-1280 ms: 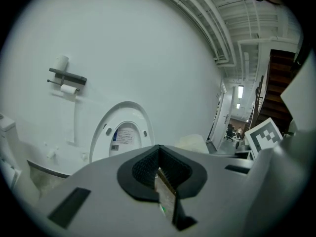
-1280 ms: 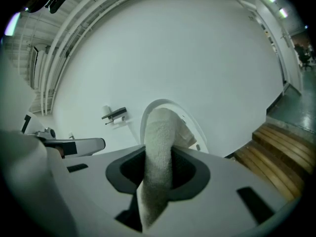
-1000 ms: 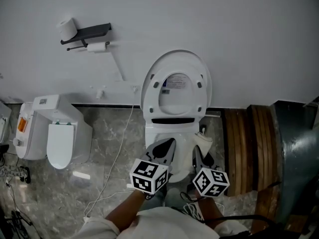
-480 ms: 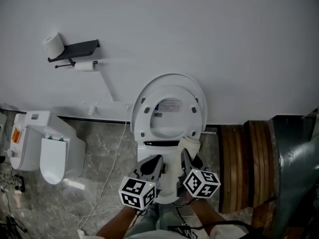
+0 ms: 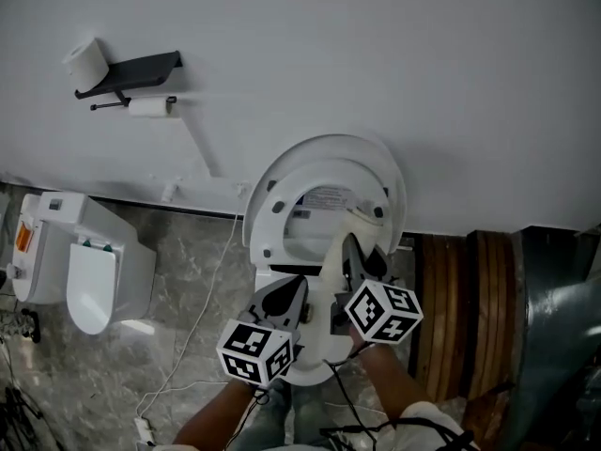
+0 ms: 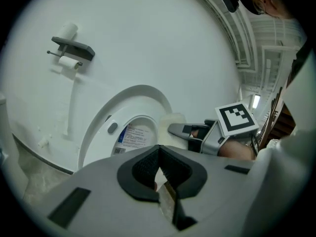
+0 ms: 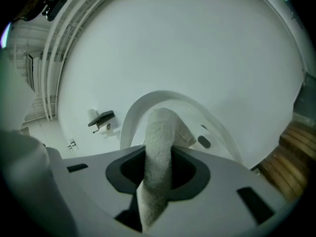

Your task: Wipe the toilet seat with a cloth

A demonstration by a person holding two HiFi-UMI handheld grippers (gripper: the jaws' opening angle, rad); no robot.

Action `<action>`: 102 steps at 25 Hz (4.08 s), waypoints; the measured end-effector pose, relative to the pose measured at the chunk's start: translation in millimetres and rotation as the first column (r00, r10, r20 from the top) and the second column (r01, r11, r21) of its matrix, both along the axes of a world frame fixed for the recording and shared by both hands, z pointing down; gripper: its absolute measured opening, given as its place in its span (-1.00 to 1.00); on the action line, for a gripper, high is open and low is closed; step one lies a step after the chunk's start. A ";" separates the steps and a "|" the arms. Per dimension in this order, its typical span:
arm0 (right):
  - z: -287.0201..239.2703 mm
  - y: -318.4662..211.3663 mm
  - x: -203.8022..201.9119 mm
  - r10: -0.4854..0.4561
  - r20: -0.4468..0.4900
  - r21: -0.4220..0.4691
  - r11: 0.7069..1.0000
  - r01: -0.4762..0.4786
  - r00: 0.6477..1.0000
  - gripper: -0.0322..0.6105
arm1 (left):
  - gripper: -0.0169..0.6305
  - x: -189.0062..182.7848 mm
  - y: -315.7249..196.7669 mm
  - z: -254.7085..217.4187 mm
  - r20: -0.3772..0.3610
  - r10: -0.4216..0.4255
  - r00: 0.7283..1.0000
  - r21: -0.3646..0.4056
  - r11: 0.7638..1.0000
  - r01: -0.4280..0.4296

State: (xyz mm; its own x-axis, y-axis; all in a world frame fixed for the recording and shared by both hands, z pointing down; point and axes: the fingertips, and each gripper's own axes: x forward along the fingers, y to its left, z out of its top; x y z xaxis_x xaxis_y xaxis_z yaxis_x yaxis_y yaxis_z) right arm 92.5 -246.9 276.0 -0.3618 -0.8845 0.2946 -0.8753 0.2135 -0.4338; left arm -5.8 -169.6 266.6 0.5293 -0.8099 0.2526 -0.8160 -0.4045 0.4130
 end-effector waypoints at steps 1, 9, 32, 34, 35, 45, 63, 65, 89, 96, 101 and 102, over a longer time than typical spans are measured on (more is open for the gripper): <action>-6.0 -7.2 -2.7 -0.006 -0.003 0.017 1.000 0.006 1.000 -0.59 | -0.96 -1.2 -3.0 0.0 -0.006 -0.011 1.000 0.000 1.000 0.011; -32.6 -58.1 -14.8 -0.024 0.014 0.081 0.996 0.022 1.000 -0.59 | -0.96 -15.0 -20.9 5.4 -0.022 -0.076 0.997 -0.011 0.997 0.076; 9.1 -71.8 38.3 0.115 0.047 0.074 0.990 -0.118 0.992 -0.59 | -0.96 -8.0 -22.8 49.7 -0.026 -0.083 0.996 -0.061 0.995 0.081; 16.5 -68.0 43.8 0.127 0.052 0.069 0.989 -0.131 0.990 -0.59 | -0.96 -2.6 -20.6 55.6 -0.023 -0.071 0.997 -0.068 0.995 0.069; 19.8 -65.9 46.3 0.133 0.056 0.068 0.988 -0.137 0.989 -0.59 | -0.96 -0.1 -19.0 58.2 -0.023 -0.065 0.998 -0.072 0.995 0.063; 38.1 -48.1 72.8 0.202 0.093 0.065 0.976 -0.209 0.975 -0.59 | -0.96 11.5 -4.6 73.9 -0.020 -0.038 0.999 -0.098 0.995 0.036; 109.7 -23.6 99.6 0.246 0.067 0.048 0.967 -0.249 0.967 -0.59 | -0.96 27.5 13.1 130.7 -0.025 -0.014 1.000 -0.129 0.992 0.011; 115.4 -23.9 100.1 0.245 0.068 0.051 0.967 -0.249 0.967 -0.59 | -0.96 25.8 14.4 139.5 -0.024 -0.023 0.999 -0.133 0.991 0.019; 179.2 -0.9 112.9 0.235 0.079 0.080 0.967 -0.241 0.969 -0.59 | -0.96 37.6 37.8 206.3 -0.046 -0.059 0.997 -0.185 0.982 0.049; 193.1 11.5 115.8 0.251 0.139 0.089 0.960 -0.264 0.958 -0.59 | -0.96 36.7 45.1 217.4 -0.045 -0.067 0.997 -0.199 0.978 0.056; 203.6 19.8 112.4 0.257 0.159 0.091 0.958 -0.274 0.953 -0.59 | -0.96 34.8 52.2 228.1 -0.043 -0.069 0.997 -0.211 0.976 0.058; 206.0 21.6 112.6 0.261 0.161 0.089 0.957 -0.277 0.952 -0.59 | -0.96 34.4 53.9 229.8 -0.043 -0.069 0.997 -0.214 0.975 0.059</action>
State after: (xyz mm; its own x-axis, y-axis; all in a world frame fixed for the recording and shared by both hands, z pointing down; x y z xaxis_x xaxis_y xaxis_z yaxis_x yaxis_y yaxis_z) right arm 205.1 -225.3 482.0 -0.1377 -0.9786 0.1528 -0.8355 0.0319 -0.5486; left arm 28.6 -115.7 496.4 0.4945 -0.7734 0.3966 -0.8134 -0.2509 0.5248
